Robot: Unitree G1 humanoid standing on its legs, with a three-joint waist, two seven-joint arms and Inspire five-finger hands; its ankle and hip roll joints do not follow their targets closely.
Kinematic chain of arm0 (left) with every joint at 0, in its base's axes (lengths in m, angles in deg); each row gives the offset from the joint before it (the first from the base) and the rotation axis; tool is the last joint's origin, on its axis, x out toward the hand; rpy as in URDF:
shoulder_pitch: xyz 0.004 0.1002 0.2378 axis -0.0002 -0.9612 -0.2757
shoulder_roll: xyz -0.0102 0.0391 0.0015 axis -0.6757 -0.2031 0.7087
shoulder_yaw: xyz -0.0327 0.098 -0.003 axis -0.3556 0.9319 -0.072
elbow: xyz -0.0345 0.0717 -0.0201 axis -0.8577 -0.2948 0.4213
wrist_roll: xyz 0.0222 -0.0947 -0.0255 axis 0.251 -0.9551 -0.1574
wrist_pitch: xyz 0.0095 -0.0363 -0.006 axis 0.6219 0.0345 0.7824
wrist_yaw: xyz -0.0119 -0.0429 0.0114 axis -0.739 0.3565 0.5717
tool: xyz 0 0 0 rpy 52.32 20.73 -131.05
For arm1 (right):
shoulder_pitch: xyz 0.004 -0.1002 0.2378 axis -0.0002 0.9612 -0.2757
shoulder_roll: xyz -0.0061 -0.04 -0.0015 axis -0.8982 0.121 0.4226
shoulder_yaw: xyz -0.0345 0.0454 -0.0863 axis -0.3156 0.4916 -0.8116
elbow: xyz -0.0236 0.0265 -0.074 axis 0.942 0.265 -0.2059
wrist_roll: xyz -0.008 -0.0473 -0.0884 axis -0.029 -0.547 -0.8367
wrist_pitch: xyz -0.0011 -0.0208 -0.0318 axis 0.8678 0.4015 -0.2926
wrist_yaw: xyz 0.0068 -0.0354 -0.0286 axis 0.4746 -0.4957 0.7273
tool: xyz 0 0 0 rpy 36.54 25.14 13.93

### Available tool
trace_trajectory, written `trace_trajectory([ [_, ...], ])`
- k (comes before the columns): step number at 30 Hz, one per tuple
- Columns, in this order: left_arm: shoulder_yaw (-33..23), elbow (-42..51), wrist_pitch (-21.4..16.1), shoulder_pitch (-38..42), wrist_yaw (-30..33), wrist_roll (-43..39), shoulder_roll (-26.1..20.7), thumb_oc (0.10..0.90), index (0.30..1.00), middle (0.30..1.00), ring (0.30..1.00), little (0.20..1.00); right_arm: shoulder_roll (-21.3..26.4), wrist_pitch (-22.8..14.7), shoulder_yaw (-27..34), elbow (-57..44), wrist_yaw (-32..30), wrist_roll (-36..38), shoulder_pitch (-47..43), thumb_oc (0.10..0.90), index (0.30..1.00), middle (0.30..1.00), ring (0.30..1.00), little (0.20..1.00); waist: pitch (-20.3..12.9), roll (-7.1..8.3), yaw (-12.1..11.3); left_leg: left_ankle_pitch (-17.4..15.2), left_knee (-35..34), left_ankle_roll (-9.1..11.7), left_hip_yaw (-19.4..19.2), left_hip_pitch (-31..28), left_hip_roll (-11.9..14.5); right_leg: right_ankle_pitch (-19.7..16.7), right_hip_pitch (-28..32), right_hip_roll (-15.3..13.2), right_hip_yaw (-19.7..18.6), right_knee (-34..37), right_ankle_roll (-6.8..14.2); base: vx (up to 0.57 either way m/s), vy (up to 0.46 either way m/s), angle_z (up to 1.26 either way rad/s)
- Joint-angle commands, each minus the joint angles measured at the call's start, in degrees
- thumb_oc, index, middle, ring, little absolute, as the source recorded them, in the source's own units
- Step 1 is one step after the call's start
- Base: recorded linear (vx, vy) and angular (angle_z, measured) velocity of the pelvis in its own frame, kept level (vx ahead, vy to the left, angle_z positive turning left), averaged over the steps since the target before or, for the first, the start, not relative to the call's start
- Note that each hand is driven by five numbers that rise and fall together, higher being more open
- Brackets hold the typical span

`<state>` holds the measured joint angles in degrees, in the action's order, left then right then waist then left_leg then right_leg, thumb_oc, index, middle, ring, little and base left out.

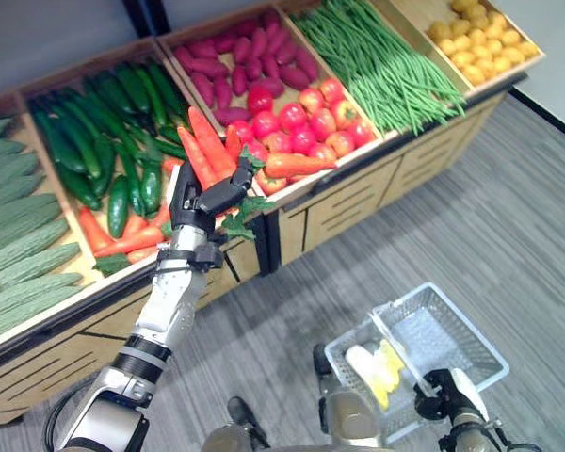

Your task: Get the vegetables into the basket

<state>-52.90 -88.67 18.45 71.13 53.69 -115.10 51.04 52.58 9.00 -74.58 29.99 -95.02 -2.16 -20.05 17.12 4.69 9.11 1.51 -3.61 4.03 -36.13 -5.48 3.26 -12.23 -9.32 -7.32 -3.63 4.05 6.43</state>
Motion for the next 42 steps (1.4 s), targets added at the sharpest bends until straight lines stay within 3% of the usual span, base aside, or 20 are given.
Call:
trace_trajectory([
  [1,-0.1,3.6,-6.9,8.5,-1.1,1.3,-2.9,0.400,0.300,0.300,0.300,0.300,2.4,-1.9,-1.5,-1.7,-1.8,2.0,-0.8,0.400,0.300,0.300,0.300,0.300,-0.2,0.49,-1.1,-8.5,8.4,1.8,0.4,0.4,3.9,4.6,-1.3,-5.7,1.5,-6.7,8.2,-0.15,0.012,-0.60],
  [3,-0.2,3.7,-6.8,8.3,-1.2,1.0,-4.2,0.400,0.300,0.300,0.300,0.300,1.8,-1.8,-2.5,-0.4,-1.9,2.1,-1.9,0.400,0.300,0.300,0.300,0.300,-0.1,0.04,-2.9,-7.9,8.2,1.0,-1.8,0.6,5.1,6.8,-1.6,-6.9,6.6,-12.2,7.6,-0.11,0.012,-0.81],
  [4,-0.2,3.7,-6.8,8.3,-1.2,1.0,-4.2,0.400,0.300,0.300,0.300,0.300,1.8,-1.8,-2.5,-0.4,-1.9,2.1,-2.0,0.400,0.300,0.300,0.300,0.300,-0.1,0.06,-2.9,-7.9,8.2,1.0,-1.8,0.6,5.1,6.9,-1.6,-6.9,6.6,-12.2,7.6,-0.14,0.043,-0.99],
  [5,-0.8,3.9,-6.5,7.8,-0.9,1.0,-5.0,0.400,0.300,0.300,0.300,0.300,1.5,-1.6,-2.7,-0.8,-2.1,2.0,-2.5,0.400,0.300,0.300,0.300,0.300,-0.2,-0.57,-3.8,-7.1,7.8,0.5,-3.5,0.7,5.9,9.1,-1.0,-8.2,9.9,-17.1,6.5,-0.12,0.056,-0.67],
  [7,-1.0,4.1,-6.1,7.5,-0.9,0.9,-5.3,0.400,0.300,0.300,0.300,0.300,1.0,-1.2,-3.4,0.7,-2.0,1.7,-3.5,0.400,0.300,0.300,0.300,0.300,-0.9,-0.82,-4.7,-6.3,7.4,0.2,-4.8,0.5,6.3,10.6,0.4,-9.0,10.7,-21.1,6.1,-0.12,0.020,-0.78],
  [9,-1.7,5.5,-5.8,6.4,-1.1,1.4,-6.3,0.400,0.300,0.300,0.300,0.300,1.2,-0.9,-3.6,0.6,-1.6,1.9,-4.2,0.400,0.300,0.300,0.300,0.300,-1.8,-0.34,-6.0,-5.8,7.5,0.2,-5.9,0.7,6.8,10.8,3.6,-9.0,9.9,-21.8,6.1,-0.06,-0.083,-0.97],
  [10,-3.0,5.8,-5.5,5.5,-0.7,2.1,-7.0,0.400,0.300,0.300,0.300,0.300,1.3,-1.0,-3.5,-0.3,-1.8,2.1,-4.4,0.400,0.300,0.300,0.300,0.300,-2.3,0.82,-7.4,-5.1,8.2,0.8,-7.8,0.0,7.2,11.7,6.3,-8.5,12.3,-18.0,6.3,-0.02,-0.130,-0.40],
  [11,-3.0,5.9,-5.5,5.4,-0.7,2.1,-7.0,0.400,0.300,0.300,0.300,0.300,1.3,-1.0,-3.5,-0.4,-1.8,2.1,-4.4,0.400,0.300,0.300,0.300,0.300,-2.2,0.83,-7.5,-5.1,8.3,0.9,-7.9,-0.1,7.3,11.8,6.4,-8.4,12.3,-18.0,6.2,0.02,-0.176,-0.38],
  [14,-2.7,5.4,-4.9,4.7,-1.1,2.1,-5.9,0.400,0.300,0.300,0.300,0.300,1.7,-1.4,-2.7,-2.9,-1.3,2.0,-2.1,0.400,0.300,0.300,0.300,0.300,-2.5,0.83,-6.4,-3.3,10.0,2.6,-8.2,-0.7,9.5,15.9,8.2,-5.5,13.0,-15.5,4.7,0.07,-0.219,-0.52],
  [29,1.0,5.1,-3.9,6.2,-2.7,2.4,-2.8,0.400,0.300,0.300,0.300,0.300,3.5,-2.4,0.6,-4.8,-1.9,3.1,4.2,0.400,0.300,0.300,0.300,0.300,-2.1,-1.93,-3.1,4.5,4.9,6.5,-6.1,-2.4,12.5,18.7,11.1,-0.1,13.3,-11.7,1.9,-0.01,-0.107,-0.03],
  [33,2.6,4.7,-3.6,7.2,-3.0,1.8,-1.0,0.400,0.300,0.300,0.300,0.300,4.3,-2.7,1.4,-5.2,-2.5,3.3,6.1,0.400,0.300,0.300,0.300,0.300,-1.7,-3.15,-2.2,6.9,5.9,8.5,-5.6,-2.3,15.3,20.1,12.3,2.3,12.9,-11.6,0.2,-0.03,-0.193,0.01],
  [34,3.1,4.2,-3.5,7.6,-3.5,1.8,-0.4,0.400,0.300,0.300,0.300,0.300,4.6,-2.9,1.6,-5.0,-2.6,3.5,6.7,0.400,0.300,0.300,0.300,0.300,-1.5,-3.05,-2.2,7.1,8.9,9.4,-5.2,-1.8,16.8,20.7,13.6,3.0,12.8,-11.1,-0.8,0.00,-0.266,-0.01],
  [36,3.4,4.0,-3.6,7.8,-3.8,1.6,0.0,0.400,0.300,0.300,0.300,0.300,5.3,-2.9,1.3,-4.7,-2.6,3.2,6.6,0.400,0.300,0.300,0.300,0.300,-1.2,-2.80,-2.7,6.7,13.0,9.7,-1.9,-1.0,17.9,21.2,14.6,3.8,11.9,-10.8,-1.7,0.02,-0.178,-0.05],
  [37,3.8,3.8,-3.6,7.7,-4.1,1.7,0.2,0.400,0.300,0.300,0.300,0.300,5.9,-2.7,0.9,-3.9,-2.8,3.0,5.9,0.400,0.300,0.300,0.300,0.300,-0.6,-3.05,-3.3,6.7,14.6,9.6,3.0,-0.2,17.1,21.7,14.6,4.2,11.1,-11.4,-1.9,-0.05,-0.050,-0.31],
  [39,2.1,4.3,-4.5,5.3,-3.2,3.9,-1.3,0.400,0.300,0.300,0.300,0.300,6.3,-2.4,-1.2,-1.7,-2.4,3.4,1.5,0.400,0.300,0.300,0.300,0.300,-0.5,-2.97,-5.8,0.8,11.6,5.0,18.7,3.7,9.0,19.3,12.1,4.2,4.8,-11.6,-1.2,-0.06,0.102,-1.23],
  [40,1.0,4.8,-5.0,4.4,-2.5,4.7,-1.9,0.400,0.300,0.300,0.300,0.300,6.3,-2.5,-2.3,-1.0,-2.3,3.2,0.1,0.400,0.300,0.300,0.300,0.300,-0.6,-2.88,-6.8,0.4,9.7,4.4,23.3,4.0,7.8,18.7,11.0,4.7,2.0,-11.8,-0.8,0.04,0.170,-1.98],
  [42,-0.7,6.3,-6.0,3.0,-2.3,5.2,-2.8,0.400,0.300,0.300,0.300,0.300,6.1,-2.7,-4.4,-0.4,-1.4,3.3,-2.4,0.400,0.300,0.300,0.300,0.300,-0.4,-2.41,-7.9,0.5,8.5,3.8,26.9,5.4,7.4,17.6,8.9,5.3,-2.0,-12.7,-0.6,0.04,0.141,-2.21],
])
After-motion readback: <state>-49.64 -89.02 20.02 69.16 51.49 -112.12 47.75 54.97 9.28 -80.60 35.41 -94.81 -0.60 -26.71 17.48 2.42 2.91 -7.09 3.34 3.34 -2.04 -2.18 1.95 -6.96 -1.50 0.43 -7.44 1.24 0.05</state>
